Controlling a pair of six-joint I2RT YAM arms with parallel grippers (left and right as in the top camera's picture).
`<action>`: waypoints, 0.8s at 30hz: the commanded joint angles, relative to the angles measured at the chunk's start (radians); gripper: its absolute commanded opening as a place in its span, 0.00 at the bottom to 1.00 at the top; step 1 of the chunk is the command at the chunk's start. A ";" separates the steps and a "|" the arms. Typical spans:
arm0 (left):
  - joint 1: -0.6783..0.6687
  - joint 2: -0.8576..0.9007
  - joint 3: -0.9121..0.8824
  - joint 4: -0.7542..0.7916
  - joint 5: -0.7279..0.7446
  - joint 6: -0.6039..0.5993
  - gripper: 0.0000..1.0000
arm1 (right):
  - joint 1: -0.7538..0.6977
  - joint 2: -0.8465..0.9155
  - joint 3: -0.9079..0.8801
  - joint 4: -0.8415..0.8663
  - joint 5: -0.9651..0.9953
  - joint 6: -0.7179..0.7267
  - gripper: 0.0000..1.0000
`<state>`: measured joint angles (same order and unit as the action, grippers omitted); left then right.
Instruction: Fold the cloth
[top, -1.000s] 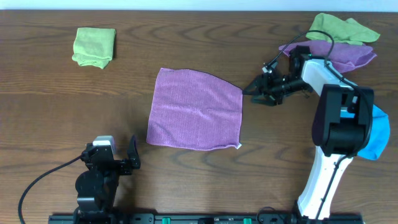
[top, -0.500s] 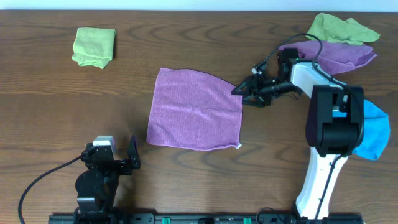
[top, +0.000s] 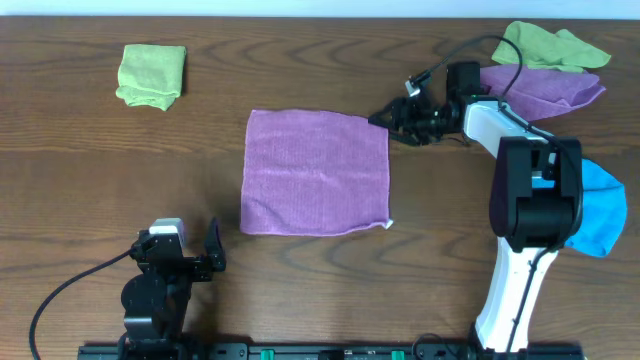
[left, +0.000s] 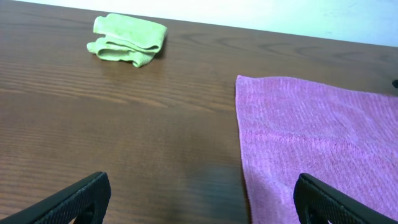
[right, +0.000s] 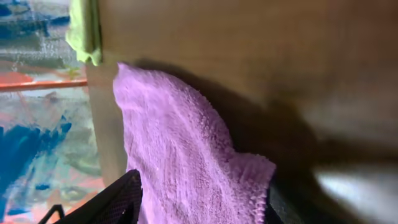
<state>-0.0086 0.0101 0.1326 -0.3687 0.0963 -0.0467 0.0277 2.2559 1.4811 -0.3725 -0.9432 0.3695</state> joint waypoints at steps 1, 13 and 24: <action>0.002 -0.006 -0.021 -0.007 -0.018 0.018 0.95 | 0.011 -0.011 -0.003 0.090 -0.003 0.019 0.61; 0.002 -0.006 -0.021 -0.007 -0.018 0.018 0.95 | -0.028 -0.012 0.012 0.544 -0.068 0.021 0.54; 0.002 -0.006 -0.021 -0.007 -0.018 0.018 0.95 | -0.051 -0.073 0.578 -0.534 0.515 -0.297 0.41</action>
<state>-0.0082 0.0101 0.1322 -0.3679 0.0963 -0.0467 -0.0559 2.2482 1.9278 -0.7883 -0.6796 0.1925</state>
